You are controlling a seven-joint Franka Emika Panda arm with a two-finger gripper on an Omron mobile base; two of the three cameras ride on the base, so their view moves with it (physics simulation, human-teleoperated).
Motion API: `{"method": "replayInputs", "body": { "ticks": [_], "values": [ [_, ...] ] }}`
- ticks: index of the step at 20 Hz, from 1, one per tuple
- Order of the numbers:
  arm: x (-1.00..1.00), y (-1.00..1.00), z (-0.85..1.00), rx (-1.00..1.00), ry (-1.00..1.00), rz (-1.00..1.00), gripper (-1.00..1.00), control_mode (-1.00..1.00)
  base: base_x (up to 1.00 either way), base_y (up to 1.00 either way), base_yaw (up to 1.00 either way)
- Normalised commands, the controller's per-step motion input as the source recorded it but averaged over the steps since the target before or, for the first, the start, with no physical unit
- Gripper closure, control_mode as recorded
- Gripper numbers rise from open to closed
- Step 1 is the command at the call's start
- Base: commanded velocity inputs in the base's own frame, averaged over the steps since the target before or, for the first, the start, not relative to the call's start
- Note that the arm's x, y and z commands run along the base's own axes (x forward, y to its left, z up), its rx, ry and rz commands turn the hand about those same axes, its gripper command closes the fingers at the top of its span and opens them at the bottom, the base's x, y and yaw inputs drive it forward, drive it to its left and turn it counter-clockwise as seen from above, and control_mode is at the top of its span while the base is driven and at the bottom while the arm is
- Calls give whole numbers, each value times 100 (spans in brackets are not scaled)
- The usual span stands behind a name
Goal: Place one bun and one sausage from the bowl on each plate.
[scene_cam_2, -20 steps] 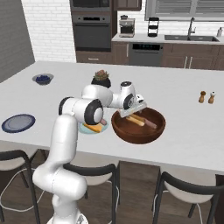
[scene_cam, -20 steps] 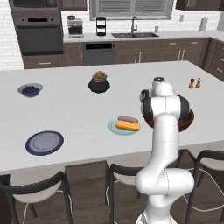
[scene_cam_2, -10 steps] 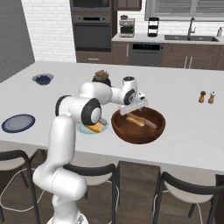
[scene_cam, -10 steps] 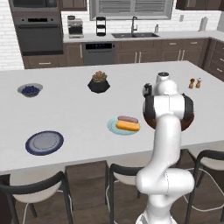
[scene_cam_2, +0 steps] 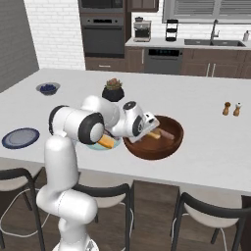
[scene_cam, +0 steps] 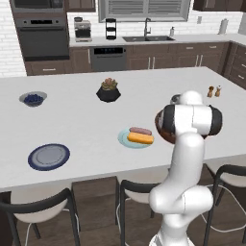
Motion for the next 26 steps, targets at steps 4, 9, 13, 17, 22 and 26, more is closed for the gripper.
{"method": "replayInputs", "body": {
  "ticks": [4, 9, 13, 17, 22, 26],
  "values": [
    [57, -5, 6, 0, 4, -1, -100, -100, 0, 0, 0],
    [23, -3, 44, 0, 1, -1, -100, -100, 0, 0, 0],
    [10, -8, -28, 0, 13, 0, -100, -100, 0, 0, 0],
    [2, -11, -22, 0, 15, -4, -100, -100, 0, 0, 0],
    [23, -17, -11, 0, 3, -8, -100, -100, 0, 0, 0],
    [3, -13, -53, -4, 15, -7, -100, -100, 0, 0, 0]
  ]
}}
